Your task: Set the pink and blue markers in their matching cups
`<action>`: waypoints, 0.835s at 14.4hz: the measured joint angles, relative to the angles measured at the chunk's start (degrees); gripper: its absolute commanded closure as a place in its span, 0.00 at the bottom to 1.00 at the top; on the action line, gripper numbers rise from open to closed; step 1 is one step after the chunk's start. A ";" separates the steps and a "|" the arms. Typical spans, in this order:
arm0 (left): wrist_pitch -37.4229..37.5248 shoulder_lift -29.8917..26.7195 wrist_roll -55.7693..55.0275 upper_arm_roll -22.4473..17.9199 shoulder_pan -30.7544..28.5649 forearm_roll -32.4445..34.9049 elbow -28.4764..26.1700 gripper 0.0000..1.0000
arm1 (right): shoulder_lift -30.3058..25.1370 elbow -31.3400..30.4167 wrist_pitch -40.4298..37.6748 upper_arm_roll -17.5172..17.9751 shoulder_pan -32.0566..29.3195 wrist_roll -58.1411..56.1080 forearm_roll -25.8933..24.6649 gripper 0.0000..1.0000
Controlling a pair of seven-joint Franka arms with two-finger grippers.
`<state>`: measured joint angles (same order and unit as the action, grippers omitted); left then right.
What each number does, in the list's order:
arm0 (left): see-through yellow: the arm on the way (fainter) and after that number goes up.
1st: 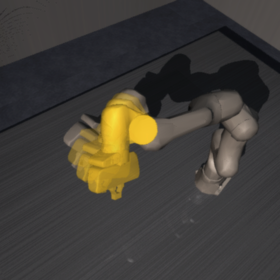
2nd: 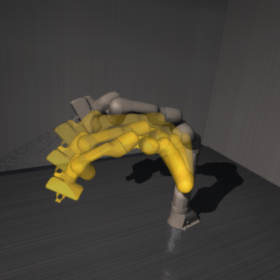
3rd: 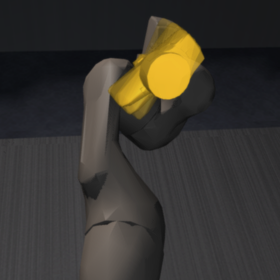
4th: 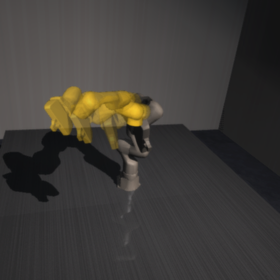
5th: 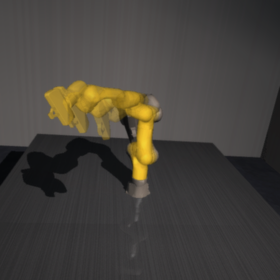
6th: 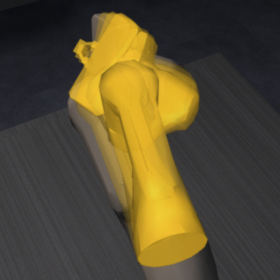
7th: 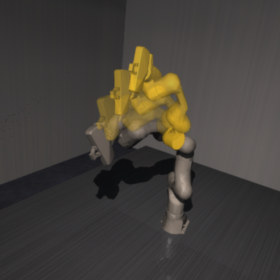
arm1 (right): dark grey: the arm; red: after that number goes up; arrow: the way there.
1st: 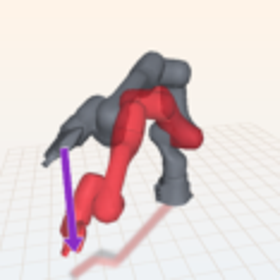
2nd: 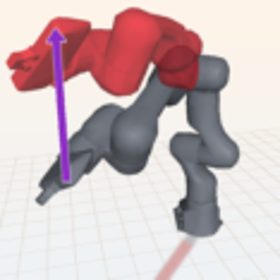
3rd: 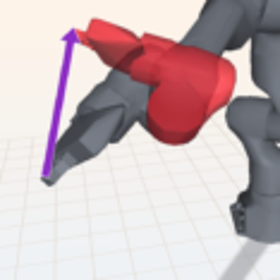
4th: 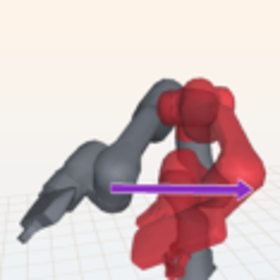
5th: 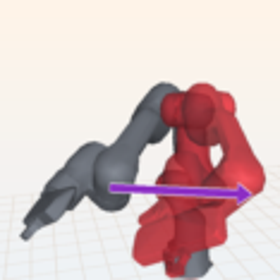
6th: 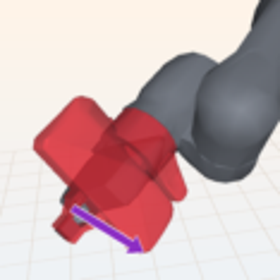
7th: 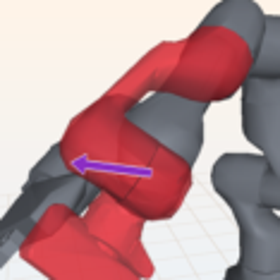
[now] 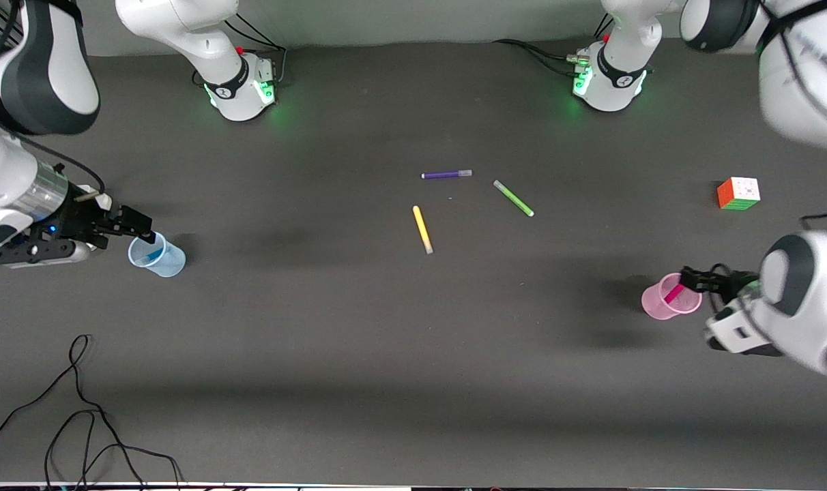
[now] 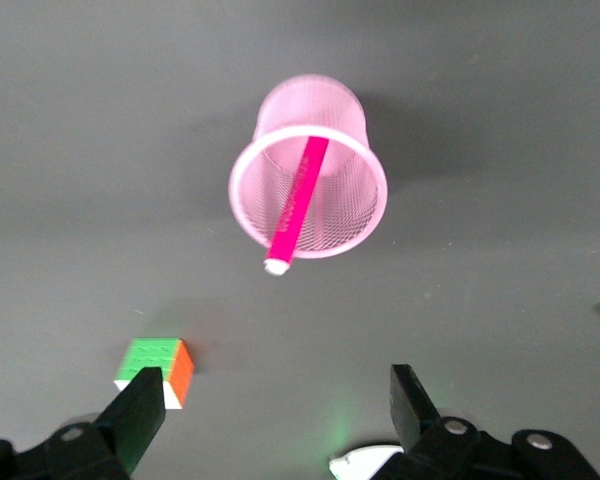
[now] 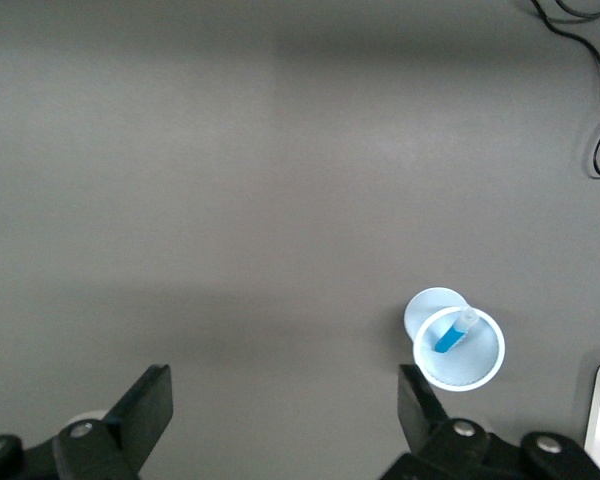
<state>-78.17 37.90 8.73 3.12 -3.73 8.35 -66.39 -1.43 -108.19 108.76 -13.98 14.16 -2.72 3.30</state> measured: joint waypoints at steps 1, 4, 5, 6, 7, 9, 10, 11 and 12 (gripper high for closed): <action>-2.02 -4.00 0.94 -0.01 -0.73 -0.82 -2.07 0.00 | -0.88 0.91 -1.89 0.33 0.00 0.50 0.00 0.00; -9.72 -15.98 2.16 -0.05 -2.83 -2.90 -13.27 0.00 | -3.25 6.54 -11.49 2.08 -1.69 0.67 0.00 0.00; -12.50 -19.89 2.21 -0.08 -3.02 -3.11 -17.84 0.00 | -3.87 8.18 -13.50 2.72 -2.43 0.67 0.00 0.00; -14.73 -23.39 2.21 -0.07 -3.03 -3.30 -21.91 0.00 | -4.24 9.19 -14.53 3.06 -2.85 0.67 -0.05 0.00; -16.03 -26.48 2.20 0.00 -3.01 -3.68 -25.19 0.00 | -4.34 9.69 -15.09 3.28 -3.01 0.67 -0.31 0.00; -16.42 -30.73 1.86 0.11 -2.51 -4.59 -28.37 0.00 | -4.15 9.81 -15.36 4.13 -3.07 0.67 -0.90 0.00; -16.32 -32.11 1.01 0.06 -1.54 -4.88 -28.82 0.00 | -3.89 9.81 -15.36 4.55 -3.08 0.71 -0.92 0.00; -16.21 -33.19 -0.74 -0.24 0.08 -4.97 -28.99 0.00 | -3.59 9.81 -15.36 4.87 -3.08 0.98 -0.93 0.00; -16.16 -34.06 -2.92 -0.72 2.19 -4.98 -29.01 0.00 | -3.33 9.80 -15.36 5.18 -3.09 2.32 -0.97 0.00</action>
<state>-94.33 3.84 5.81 2.40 -1.53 3.37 -95.39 -4.76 -98.39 93.41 -8.80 11.07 -0.40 2.32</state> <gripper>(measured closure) 0.000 0.000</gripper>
